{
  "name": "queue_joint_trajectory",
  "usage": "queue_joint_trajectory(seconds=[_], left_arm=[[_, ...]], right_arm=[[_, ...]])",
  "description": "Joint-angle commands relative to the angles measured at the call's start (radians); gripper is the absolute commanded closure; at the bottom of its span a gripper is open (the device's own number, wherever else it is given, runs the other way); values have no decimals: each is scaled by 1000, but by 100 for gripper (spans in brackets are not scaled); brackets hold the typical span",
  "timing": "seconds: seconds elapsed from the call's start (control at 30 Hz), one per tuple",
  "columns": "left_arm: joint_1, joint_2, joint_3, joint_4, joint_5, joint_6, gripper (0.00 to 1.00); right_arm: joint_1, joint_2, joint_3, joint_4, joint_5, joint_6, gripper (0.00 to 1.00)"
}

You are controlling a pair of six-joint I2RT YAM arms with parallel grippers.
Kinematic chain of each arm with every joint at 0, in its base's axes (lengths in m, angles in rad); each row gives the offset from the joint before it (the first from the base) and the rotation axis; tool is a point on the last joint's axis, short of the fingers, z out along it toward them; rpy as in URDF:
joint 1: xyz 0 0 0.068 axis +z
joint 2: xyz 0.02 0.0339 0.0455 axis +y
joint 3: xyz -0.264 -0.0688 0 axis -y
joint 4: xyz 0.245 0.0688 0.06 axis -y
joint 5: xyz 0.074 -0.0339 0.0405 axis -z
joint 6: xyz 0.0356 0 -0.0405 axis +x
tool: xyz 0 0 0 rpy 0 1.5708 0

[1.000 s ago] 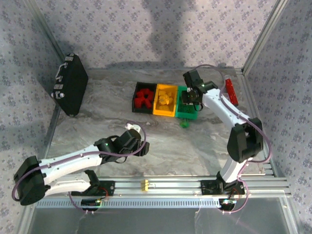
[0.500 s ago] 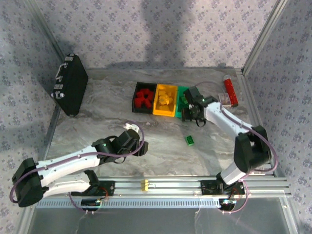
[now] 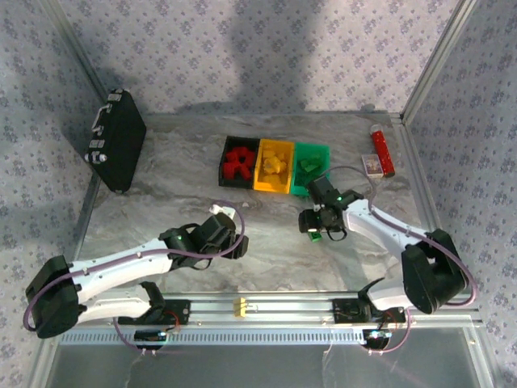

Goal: Sort the legos into containers by color
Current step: Pick up the lego from the middle-right of the table, then place the lego in the container.

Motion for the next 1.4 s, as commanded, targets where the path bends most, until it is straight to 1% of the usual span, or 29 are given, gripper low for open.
queue_joint_trajectory(seconds=[0.0, 0.2, 0.37, 0.43, 0.5, 0.57, 0.67, 0.73, 0.87, 0.93, 1.07, 1.17, 1.2, 1.23, 1.3, 1.33, 1.37], left_arm=[[6, -33, 28, 3, 2, 0, 23], [6, -57, 5, 4, 1, -14, 23], [6, -61, -3, 8, 2, -19, 23], [6, -61, -6, 13, 2, -21, 23], [6, -61, -7, 13, 1, -19, 23], [6, -60, -4, 12, -1, -16, 23], [6, -60, 1, 4, -3, -12, 23], [6, -64, 3, 0, -5, -12, 23], [6, -77, 3, -11, -10, -14, 24], [6, -87, 2, -19, -13, -16, 24], [6, -111, -7, -28, -21, -22, 24], [6, -128, -18, -31, -25, -24, 24], [6, -132, -19, -34, -28, -25, 24], [5, -136, -19, -38, -29, -23, 24], [6, -142, -16, -49, -32, -22, 24], [6, -146, -16, -53, -37, -21, 23], [7, -151, -17, -54, -38, -21, 24]], right_arm=[[26, 48, -12, 13, -6, 25, 33], [38, 111, -7, 13, 52, 43, 41], [50, 131, -7, 13, 57, 48, 45], [60, 142, -5, 13, 66, 54, 49], [71, 148, 5, 12, 77, 61, 59], [78, 153, 22, 1, 92, 65, 66], [72, 148, 78, -43, 120, 62, 68], [48, 142, 142, -70, 129, 36, 68], [-31, 162, 327, -122, 125, -28, 67], [-73, 204, 437, -138, 105, -53, 67], [-130, 327, 589, -161, 76, -76, 67], [-155, 434, 702, -203, 100, -87, 67], [-158, 473, 754, -232, 113, -86, 65], [-156, 498, 789, -256, 128, -88, 58], [-145, 500, 797, -251, 138, -87, 42], [-140, 484, 778, -235, 140, -80, 38], [-139, 468, 759, -219, 143, -74, 37]])
